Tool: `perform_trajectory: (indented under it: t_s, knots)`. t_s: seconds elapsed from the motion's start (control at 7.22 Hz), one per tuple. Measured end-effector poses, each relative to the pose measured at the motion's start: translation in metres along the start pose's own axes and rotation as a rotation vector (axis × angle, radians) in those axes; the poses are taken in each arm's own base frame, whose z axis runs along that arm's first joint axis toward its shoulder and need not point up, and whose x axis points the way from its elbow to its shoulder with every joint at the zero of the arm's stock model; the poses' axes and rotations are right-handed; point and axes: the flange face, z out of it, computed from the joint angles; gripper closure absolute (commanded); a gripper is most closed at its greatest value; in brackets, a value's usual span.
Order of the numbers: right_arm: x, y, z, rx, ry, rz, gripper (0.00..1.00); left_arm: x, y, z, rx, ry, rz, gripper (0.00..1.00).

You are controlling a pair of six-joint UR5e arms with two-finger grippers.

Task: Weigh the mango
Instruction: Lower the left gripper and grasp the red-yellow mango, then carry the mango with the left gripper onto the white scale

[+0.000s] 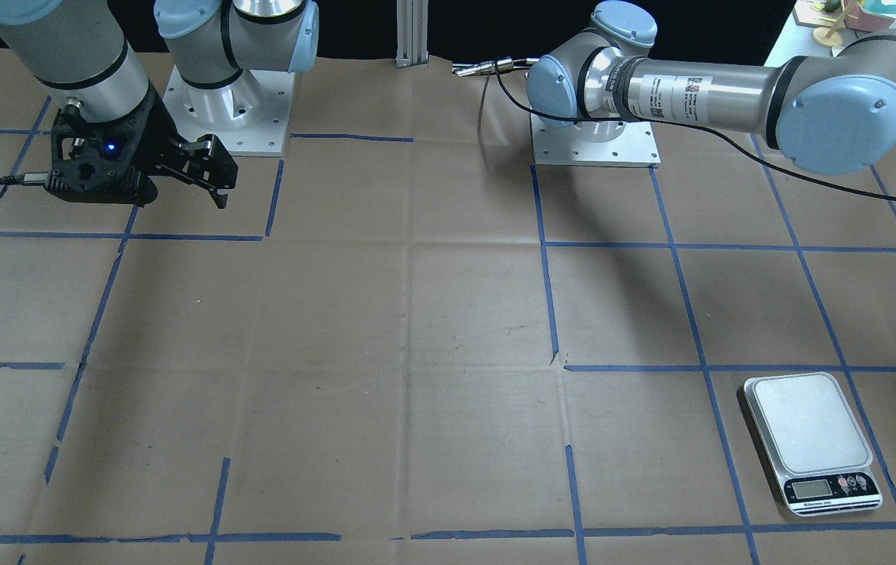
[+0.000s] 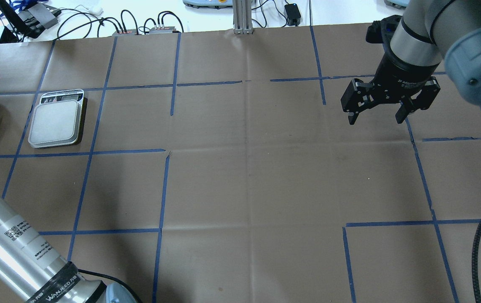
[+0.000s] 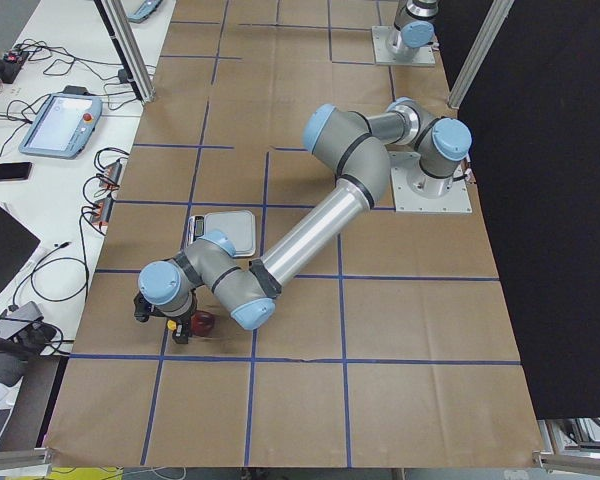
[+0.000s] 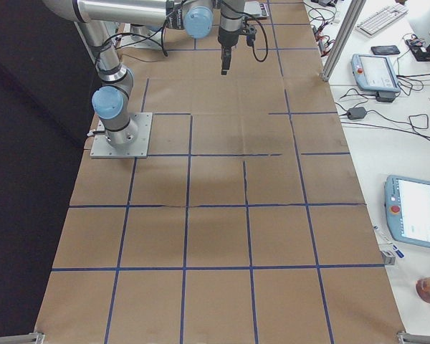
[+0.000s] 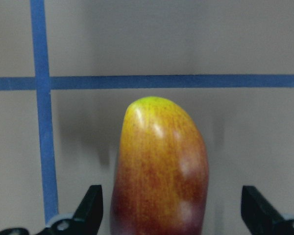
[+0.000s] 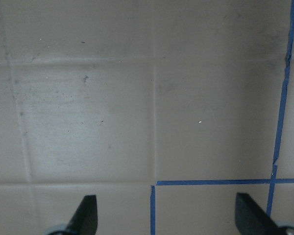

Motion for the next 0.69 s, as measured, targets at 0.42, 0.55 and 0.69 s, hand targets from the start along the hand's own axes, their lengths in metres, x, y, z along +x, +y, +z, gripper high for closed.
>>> perform_trajectory:
  t_s: [0.42, 0.55, 0.69]
  knots:
    - [0.0, -0.0002, 0.0001, 0.0, 0.0, 0.0, 0.0, 0.0002, -0.001, 0.0065, -0.002, 0.002, -0.001, 0.51]
    - [0.0, -0.0002, 0.0002, 0.0, 0.0, 0.0, 0.0, 0.0003, -0.0011, 0.006, -0.001, 0.002, -0.002, 0.52]
    - [0.0, -0.0002, 0.0002, 0.0, 0.0, 0.0, 0.0, 0.0003, -0.0015, 0.0028, 0.002, -0.001, -0.002, 0.53]
